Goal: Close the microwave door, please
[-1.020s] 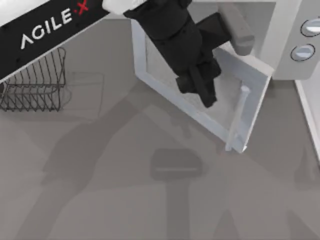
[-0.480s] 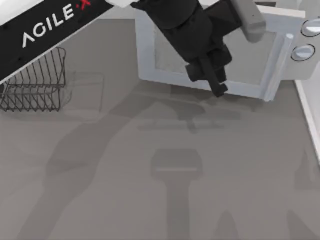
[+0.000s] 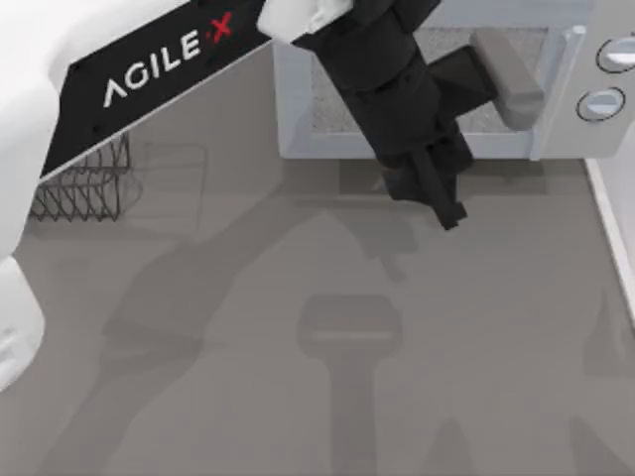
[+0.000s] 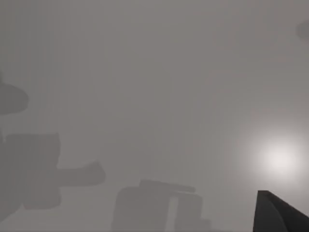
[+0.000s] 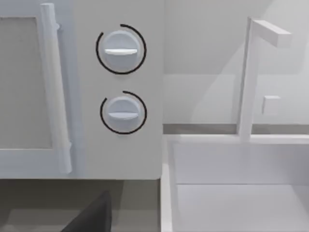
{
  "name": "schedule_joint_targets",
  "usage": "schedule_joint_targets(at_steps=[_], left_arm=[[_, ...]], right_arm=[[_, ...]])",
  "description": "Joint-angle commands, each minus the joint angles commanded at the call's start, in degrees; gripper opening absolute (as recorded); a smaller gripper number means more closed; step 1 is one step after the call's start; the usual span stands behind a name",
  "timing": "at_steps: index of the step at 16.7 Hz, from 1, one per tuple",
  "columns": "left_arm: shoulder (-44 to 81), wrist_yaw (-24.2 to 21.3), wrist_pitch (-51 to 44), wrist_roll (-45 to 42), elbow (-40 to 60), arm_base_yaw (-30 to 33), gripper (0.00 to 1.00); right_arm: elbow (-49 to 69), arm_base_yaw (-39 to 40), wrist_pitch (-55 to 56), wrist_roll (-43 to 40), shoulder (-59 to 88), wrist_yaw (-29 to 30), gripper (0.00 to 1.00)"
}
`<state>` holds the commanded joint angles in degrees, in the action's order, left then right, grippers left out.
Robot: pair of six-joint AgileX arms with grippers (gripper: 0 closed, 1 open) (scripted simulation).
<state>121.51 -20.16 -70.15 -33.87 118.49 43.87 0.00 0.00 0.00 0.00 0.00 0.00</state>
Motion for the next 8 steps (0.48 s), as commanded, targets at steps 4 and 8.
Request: schedule_joint_targets(at_steps=[4,8], left_arm=[[0.7,0.9,0.6,0.9,2.7,0.4,0.0],[-0.3,2.0,2.6,0.9,4.8,-0.2,0.0]], right_arm=[[0.0,0.0,0.0,0.0,0.0,0.0,1.0],[0.0,0.0,0.0,0.0,0.0,0.0,1.0]])
